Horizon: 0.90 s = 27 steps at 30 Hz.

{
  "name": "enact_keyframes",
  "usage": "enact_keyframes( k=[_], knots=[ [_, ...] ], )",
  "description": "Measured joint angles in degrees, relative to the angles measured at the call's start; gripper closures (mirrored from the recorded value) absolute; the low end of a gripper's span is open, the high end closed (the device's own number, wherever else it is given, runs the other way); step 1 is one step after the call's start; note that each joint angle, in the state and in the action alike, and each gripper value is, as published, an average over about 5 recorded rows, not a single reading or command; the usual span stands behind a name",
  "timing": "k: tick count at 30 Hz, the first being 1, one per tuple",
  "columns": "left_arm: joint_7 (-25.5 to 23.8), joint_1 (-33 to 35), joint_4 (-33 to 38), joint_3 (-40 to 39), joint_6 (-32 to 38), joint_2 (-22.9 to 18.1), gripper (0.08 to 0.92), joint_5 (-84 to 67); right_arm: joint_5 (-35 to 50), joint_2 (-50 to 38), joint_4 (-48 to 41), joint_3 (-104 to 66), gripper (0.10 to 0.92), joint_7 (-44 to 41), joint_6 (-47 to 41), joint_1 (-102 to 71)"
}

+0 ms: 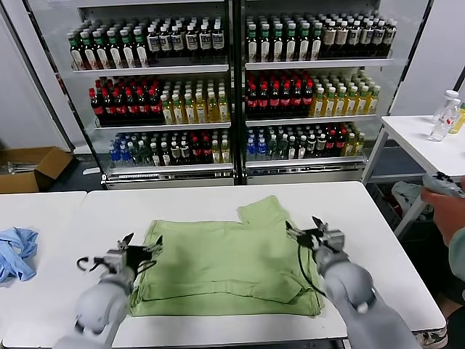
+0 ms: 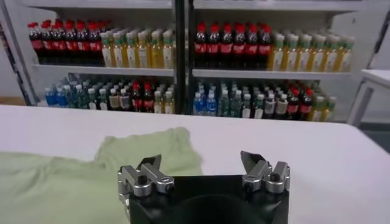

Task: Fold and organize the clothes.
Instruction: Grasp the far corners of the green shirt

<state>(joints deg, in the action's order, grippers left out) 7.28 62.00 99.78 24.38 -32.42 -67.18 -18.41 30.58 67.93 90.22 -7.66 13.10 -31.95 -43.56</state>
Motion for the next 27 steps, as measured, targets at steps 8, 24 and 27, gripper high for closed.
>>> enact_keyframes(
  k=[8, 24, 27],
  knots=[
    [0.8, -9.9, -12.3, -3.8, 0.1, -0.1, 0.177, -2.7, -1.2, 4.6, -14.0, 3.7, 0.205, -1.1, -0.5, 9.2],
    [-0.9, -13.3, -17.8, -6.2, -0.1, 1.1, 0.476, -8.4, 3.1, 6.3, -23.9, 6.6, 0.605, -2.9, -0.6, 13.4],
    [-1.4, -12.3, -16.9, -6.0, 0.1, 1.3, 0.562, -9.2, 3.6, 6.0, -23.8, 6.9, 0.683, -3.7, -0.2, 13.2]
  ],
)
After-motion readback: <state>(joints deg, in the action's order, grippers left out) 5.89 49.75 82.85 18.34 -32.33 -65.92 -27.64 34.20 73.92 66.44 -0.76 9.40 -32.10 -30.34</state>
